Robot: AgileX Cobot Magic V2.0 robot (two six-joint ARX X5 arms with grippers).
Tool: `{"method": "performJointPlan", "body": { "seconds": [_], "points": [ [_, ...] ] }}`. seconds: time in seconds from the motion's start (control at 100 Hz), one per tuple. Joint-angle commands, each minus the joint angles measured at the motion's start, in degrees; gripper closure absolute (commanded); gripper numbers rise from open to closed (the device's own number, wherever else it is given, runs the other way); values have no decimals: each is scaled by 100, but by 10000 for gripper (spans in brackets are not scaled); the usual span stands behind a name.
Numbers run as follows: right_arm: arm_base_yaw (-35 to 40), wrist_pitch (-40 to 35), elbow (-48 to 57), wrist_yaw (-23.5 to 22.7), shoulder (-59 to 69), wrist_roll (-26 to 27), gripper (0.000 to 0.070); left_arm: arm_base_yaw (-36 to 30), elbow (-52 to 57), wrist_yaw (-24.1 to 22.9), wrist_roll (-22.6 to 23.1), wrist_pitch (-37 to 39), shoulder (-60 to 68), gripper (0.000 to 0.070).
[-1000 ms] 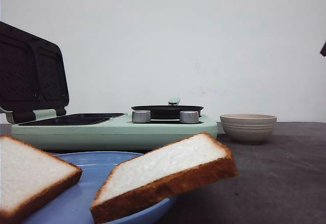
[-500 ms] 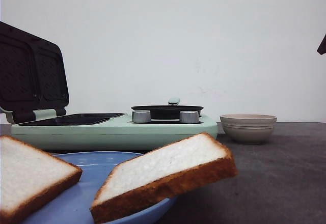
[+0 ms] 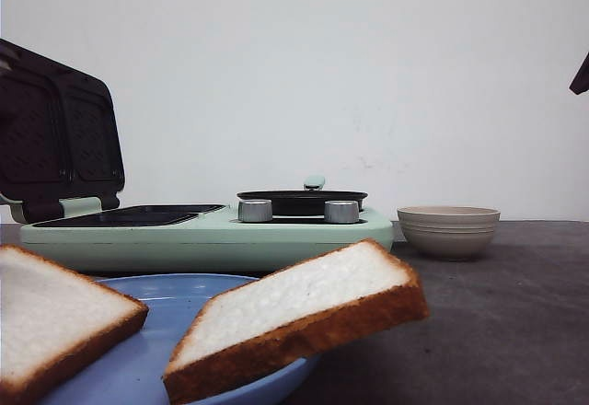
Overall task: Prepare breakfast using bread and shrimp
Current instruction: 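Grasp the bread slice nearest the left gripper from the blue plate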
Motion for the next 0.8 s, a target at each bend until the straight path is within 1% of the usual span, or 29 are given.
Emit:
{"method": "performJointPlan", "body": {
  "seconds": [0.0, 0.04, 0.11, 0.12, 0.47, 0.79],
  "points": [
    [24, 46, 87, -20, 33, -68, 288, -39, 11, 26, 81, 61, 109, 400],
    [24, 46, 87, -20, 33, -68, 288, -39, 11, 24, 83, 72, 125, 497],
    [24, 46, 87, -20, 33, -68, 288, -39, 11, 24, 101, 111, 127, 695],
    [24, 46, 87, -20, 33, -68, 288, -39, 11, 24, 98, 122, 127, 700],
    [24, 48, 87, -15, 33, -68, 288, -39, 13, 22, 127, 181, 28, 697],
    [24, 48, 87, -11, 33, -70, 288, -33, 13, -87, 72, 358, -970, 697]
  ]
}}
